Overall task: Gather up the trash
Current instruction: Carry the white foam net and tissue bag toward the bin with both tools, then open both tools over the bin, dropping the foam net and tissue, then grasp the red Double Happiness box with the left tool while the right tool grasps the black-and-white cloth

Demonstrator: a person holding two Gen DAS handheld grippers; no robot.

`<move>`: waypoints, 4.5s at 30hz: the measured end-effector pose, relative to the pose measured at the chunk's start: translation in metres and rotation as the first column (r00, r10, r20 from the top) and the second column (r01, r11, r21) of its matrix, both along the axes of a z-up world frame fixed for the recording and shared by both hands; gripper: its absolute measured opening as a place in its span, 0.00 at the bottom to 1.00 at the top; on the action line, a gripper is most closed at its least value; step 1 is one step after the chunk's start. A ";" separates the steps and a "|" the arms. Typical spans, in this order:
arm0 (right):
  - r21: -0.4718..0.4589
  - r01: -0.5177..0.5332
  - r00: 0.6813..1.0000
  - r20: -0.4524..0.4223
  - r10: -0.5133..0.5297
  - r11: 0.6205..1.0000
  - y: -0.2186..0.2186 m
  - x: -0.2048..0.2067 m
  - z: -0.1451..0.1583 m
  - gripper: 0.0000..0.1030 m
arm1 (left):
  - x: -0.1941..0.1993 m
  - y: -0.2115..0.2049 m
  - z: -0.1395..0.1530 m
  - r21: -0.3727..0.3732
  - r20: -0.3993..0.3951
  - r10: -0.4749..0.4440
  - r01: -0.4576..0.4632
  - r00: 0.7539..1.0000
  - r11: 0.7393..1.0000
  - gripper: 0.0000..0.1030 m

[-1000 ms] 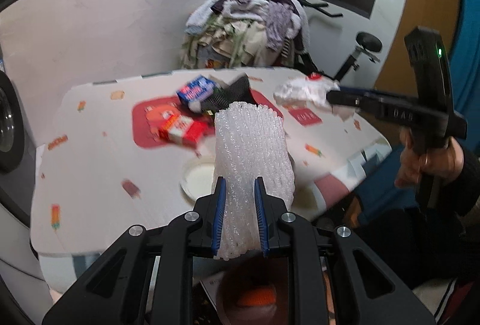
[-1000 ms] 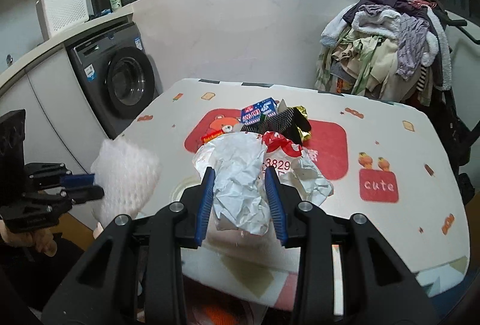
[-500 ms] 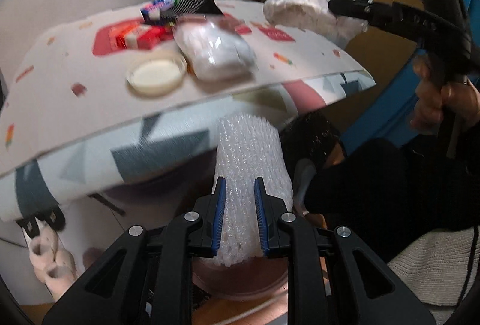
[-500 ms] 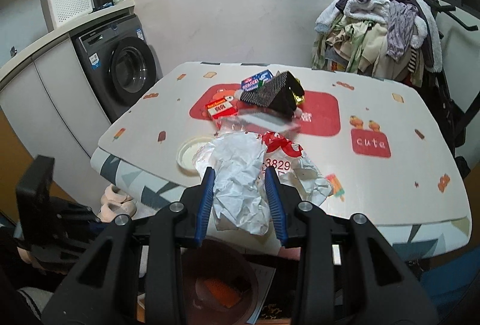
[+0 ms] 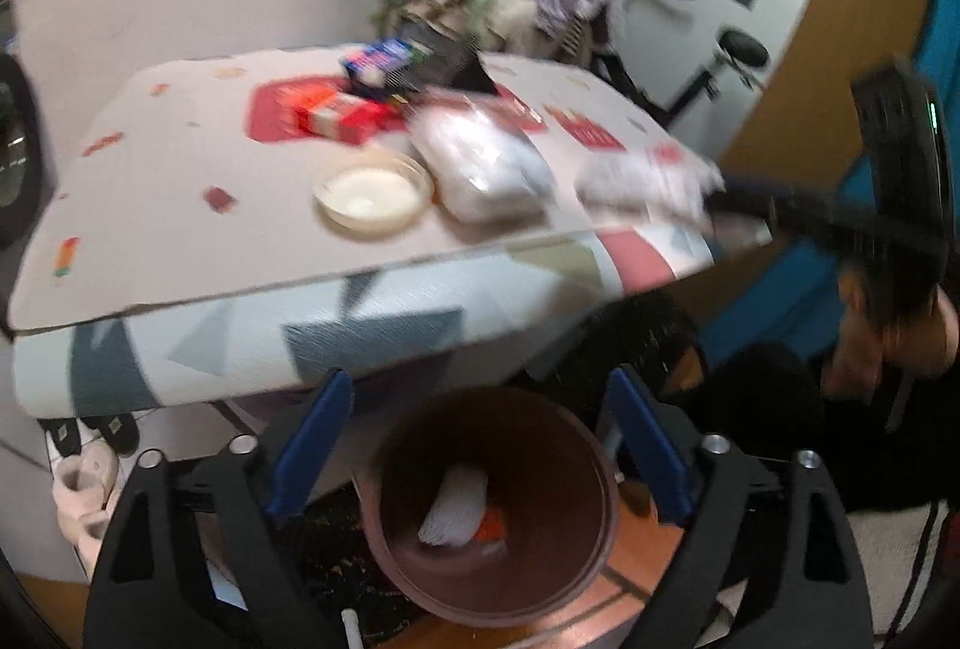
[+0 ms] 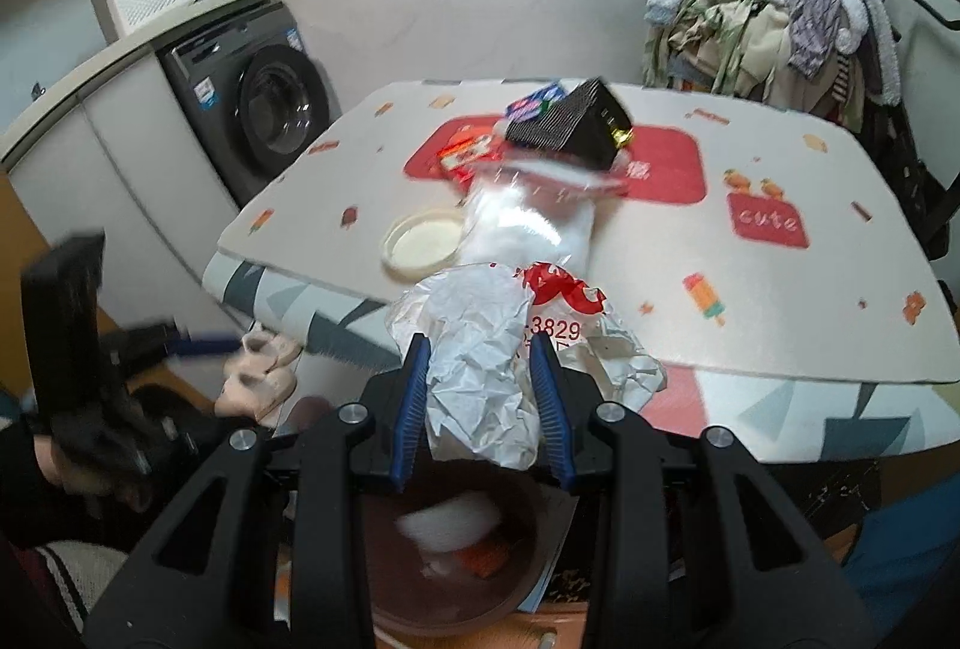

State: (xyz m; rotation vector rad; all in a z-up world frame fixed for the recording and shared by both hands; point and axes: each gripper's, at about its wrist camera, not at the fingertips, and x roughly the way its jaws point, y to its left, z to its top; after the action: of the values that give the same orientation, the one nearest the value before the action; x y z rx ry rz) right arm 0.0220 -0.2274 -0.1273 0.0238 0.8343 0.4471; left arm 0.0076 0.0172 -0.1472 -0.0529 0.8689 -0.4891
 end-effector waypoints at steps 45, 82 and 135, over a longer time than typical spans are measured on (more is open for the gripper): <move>-0.060 -0.056 0.984 -0.172 0.045 0.997 0.038 -0.001 -0.058 0.94 | 0.012 0.053 0.010 -0.007 0.020 0.200 -0.200 0.980 0.980 0.94; -0.073 0.093 0.995 -0.028 -0.095 0.993 -0.013 0.251 -0.011 0.61 | 0.139 0.084 0.009 -0.099 -0.095 0.290 -0.299 0.952 0.949 0.94; 0.179 0.358 0.902 0.186 -0.389 0.916 -0.156 0.148 0.029 0.07 | 0.351 -0.026 -0.011 0.125 -0.180 0.249 -0.229 0.951 0.965 0.58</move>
State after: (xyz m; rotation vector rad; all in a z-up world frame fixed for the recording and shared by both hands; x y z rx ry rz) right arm 0.1701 -0.3832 -0.0982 0.2589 0.5614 0.1386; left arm 0.3584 -0.0087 -0.1587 -0.1125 1.0633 -0.2123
